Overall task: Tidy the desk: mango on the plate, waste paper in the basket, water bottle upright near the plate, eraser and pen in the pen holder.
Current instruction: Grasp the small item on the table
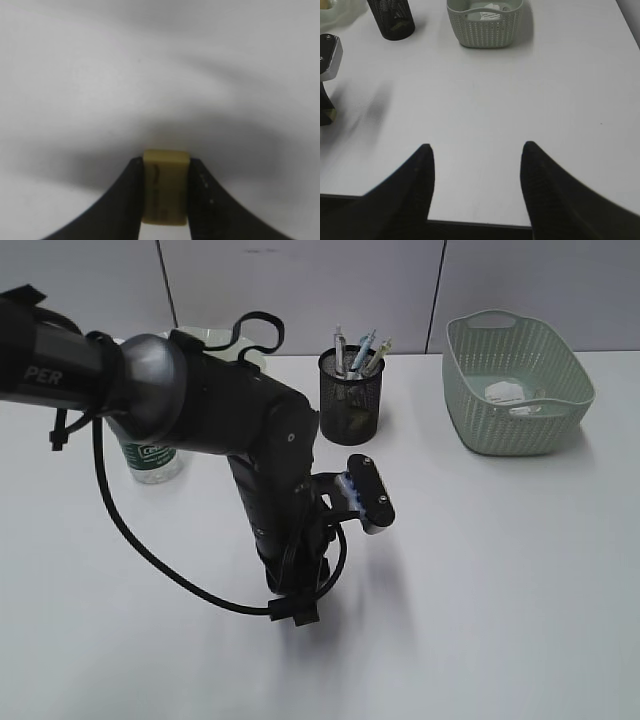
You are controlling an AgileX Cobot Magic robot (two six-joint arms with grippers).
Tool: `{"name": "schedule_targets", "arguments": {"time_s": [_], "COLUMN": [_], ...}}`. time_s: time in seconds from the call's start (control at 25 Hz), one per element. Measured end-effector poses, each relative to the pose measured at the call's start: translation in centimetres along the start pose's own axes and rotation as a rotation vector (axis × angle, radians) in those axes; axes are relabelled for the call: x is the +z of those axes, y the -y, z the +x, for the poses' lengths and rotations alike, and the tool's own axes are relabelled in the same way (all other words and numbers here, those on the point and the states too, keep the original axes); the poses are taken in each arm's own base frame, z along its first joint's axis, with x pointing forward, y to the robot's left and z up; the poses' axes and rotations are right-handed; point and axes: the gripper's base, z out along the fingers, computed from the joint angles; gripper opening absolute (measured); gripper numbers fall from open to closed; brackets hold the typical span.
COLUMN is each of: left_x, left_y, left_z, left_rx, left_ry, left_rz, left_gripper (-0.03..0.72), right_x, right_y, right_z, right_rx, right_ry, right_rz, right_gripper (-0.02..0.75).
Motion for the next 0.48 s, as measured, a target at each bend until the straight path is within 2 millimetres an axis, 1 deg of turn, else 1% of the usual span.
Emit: {"name": "schedule_targets", "arguments": {"time_s": [0.36, 0.48], "left_x": [-0.03, -0.49], "left_y": [0.03, 0.53], "left_z": [-0.03, 0.02], "left_rx": [-0.004, -0.036], "left_ry": [-0.006, -0.024], "left_rz": [0.008, 0.063], "left_gripper": [0.203, 0.203], "right_x": [0.00, 0.00], "right_y": [0.00, 0.00], "right_z": [-0.01, -0.01], "right_rx": [0.000, 0.000], "right_ry": [0.001, 0.001], "right_rz": [0.000, 0.000], "right_gripper": [0.439, 0.439]}}
